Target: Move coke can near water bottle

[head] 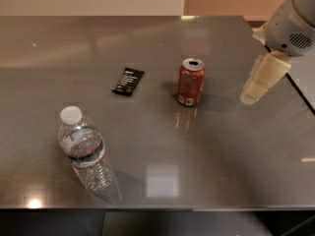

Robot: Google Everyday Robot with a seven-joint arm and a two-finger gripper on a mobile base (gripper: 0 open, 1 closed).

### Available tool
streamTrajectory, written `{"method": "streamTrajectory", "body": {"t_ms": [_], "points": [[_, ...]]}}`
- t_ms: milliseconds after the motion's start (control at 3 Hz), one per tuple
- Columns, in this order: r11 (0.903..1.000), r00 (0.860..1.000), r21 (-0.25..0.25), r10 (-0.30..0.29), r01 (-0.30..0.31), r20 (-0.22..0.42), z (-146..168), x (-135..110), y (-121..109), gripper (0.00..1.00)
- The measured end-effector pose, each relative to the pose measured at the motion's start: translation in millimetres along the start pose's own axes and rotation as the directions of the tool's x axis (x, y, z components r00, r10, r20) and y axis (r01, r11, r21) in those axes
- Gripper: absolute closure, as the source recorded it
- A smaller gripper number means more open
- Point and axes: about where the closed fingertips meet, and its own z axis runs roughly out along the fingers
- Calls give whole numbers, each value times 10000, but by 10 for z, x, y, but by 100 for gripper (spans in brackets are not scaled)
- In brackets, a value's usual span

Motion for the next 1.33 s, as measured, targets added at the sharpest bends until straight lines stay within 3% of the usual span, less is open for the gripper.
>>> {"method": "streamTrajectory", "body": {"t_ms": [333, 667, 1333], "points": [[9986, 9932, -22, 536, -536, 1032, 215, -167, -276, 0], [9967, 9812, -96, 808, -804, 1751, 329, -300, -403, 0], [9972, 9569, -699, 457, -267, 2868, 747, -723, -315, 0]]}}
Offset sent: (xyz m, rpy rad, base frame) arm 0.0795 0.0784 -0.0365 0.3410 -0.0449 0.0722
